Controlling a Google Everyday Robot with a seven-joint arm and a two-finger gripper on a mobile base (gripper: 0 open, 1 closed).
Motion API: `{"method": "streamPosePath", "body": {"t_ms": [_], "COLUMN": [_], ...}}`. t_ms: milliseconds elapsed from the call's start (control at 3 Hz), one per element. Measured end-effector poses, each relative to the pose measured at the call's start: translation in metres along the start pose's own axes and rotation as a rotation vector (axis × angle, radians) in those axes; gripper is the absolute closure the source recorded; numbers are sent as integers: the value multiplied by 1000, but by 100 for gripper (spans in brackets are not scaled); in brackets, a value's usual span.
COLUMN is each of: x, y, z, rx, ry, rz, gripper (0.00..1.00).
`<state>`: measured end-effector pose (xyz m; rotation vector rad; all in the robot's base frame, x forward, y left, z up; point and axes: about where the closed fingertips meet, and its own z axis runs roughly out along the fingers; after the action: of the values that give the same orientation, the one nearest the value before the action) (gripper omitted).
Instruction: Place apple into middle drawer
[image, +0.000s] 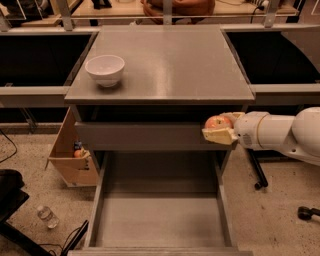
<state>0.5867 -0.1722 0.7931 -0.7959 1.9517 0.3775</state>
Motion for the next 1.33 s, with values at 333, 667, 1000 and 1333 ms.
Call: {"method": "streamPosePath", "body": {"t_ms": [333, 667, 1000, 1333], "x": [4, 69, 130, 169], "y": [9, 48, 77, 96], "z": [11, 47, 87, 130], "rx": [-13, -78, -124, -160], "ry": [33, 110, 115, 52], "rz": [-5, 32, 42, 59], "gripper": [100, 100, 100, 100]}}
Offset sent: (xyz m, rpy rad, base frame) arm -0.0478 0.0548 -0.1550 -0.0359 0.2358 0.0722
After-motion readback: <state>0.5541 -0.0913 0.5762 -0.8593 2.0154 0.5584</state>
